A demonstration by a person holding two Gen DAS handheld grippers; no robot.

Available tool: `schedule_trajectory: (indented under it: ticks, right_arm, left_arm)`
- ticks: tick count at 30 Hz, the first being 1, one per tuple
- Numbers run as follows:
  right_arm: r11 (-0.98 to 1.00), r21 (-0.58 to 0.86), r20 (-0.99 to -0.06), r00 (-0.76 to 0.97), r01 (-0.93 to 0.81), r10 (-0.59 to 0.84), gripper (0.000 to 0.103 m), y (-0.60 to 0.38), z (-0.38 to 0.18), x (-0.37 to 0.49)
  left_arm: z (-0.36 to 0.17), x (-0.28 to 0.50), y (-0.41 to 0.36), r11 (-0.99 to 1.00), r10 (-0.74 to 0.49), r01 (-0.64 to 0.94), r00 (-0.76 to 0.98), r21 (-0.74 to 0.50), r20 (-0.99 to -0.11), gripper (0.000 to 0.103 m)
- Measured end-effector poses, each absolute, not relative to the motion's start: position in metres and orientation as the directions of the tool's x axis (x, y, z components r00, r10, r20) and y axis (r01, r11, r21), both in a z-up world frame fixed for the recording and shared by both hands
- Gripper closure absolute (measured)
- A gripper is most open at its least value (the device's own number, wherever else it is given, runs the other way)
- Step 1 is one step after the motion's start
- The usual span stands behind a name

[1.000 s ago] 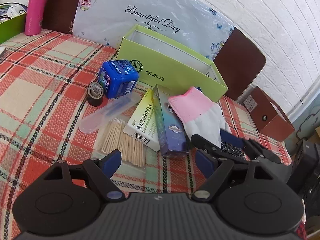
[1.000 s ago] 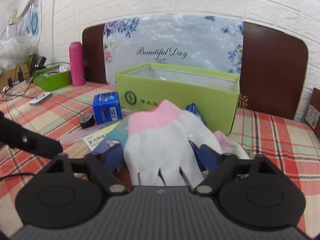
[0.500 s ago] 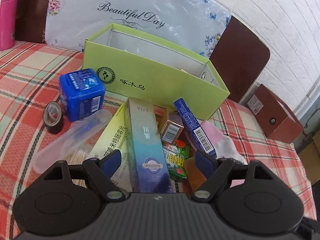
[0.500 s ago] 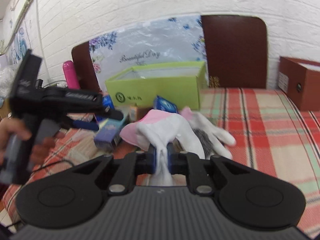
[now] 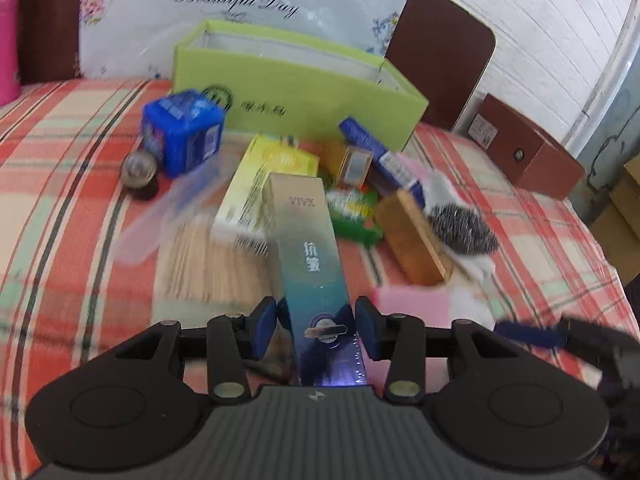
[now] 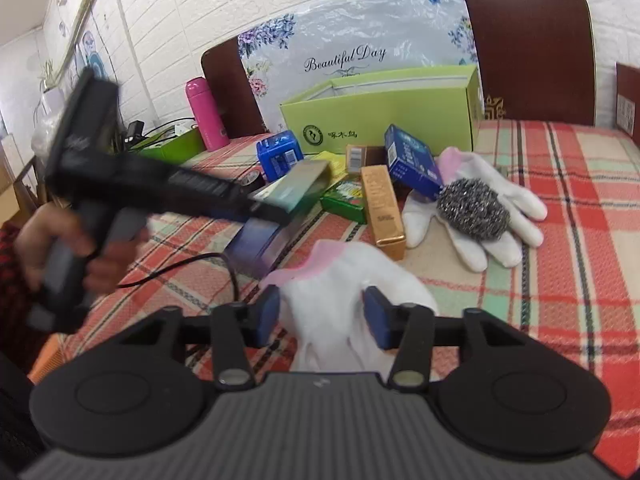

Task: Organize objects
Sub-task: 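Grasp the tall VIVX box with left tool while right tool grasps white glove, then carry the VIVX box and glove into the green box and release both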

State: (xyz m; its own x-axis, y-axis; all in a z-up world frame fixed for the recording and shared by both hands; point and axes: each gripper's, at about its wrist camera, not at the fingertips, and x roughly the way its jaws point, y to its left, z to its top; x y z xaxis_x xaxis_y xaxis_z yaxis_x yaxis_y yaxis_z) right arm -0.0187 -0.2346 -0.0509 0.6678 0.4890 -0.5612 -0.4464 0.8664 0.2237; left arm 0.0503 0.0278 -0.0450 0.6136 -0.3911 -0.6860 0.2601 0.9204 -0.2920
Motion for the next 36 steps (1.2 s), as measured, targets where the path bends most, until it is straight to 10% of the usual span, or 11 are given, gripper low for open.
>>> schedule_trajectory:
  ticks: [15, 18, 23, 36]
  right_arm:
    - [0.880, 0.190, -0.615, 0.646, -0.435, 0.452, 0.032, -0.225, -0.065, -0.017]
    - [0.874, 0.176, -0.614, 0.643, -0.454, 0.458, 0.040, -0.220, -0.066, -0.014]
    - [0.864, 0.208, -0.623, 0.619, -0.458, 0.478, 0.086, -0.213, -0.074, -0.007]
    - [0.859, 0.098, -0.506, 0.718, -0.502, 0.477, 0.091, -0.218, -0.025, -0.014]
  left_arm:
    - [-0.051, 0.054, 0.022, 0.932, -0.360, 0.208, 0.624, -0.296, -0.693, 0.044]
    - [-0.055, 0.054, 0.025, 0.940, -0.336, 0.180, 0.630, -0.289, -0.700, 0.044]
    - [-0.054, 0.056, 0.027, 0.935, -0.350, 0.185, 0.623, -0.303, -0.700, 0.060]
    - [-0.002, 0.051, 0.029, 0.900, -0.430, 0.278, 0.693, -0.335, -0.579, 0.060]
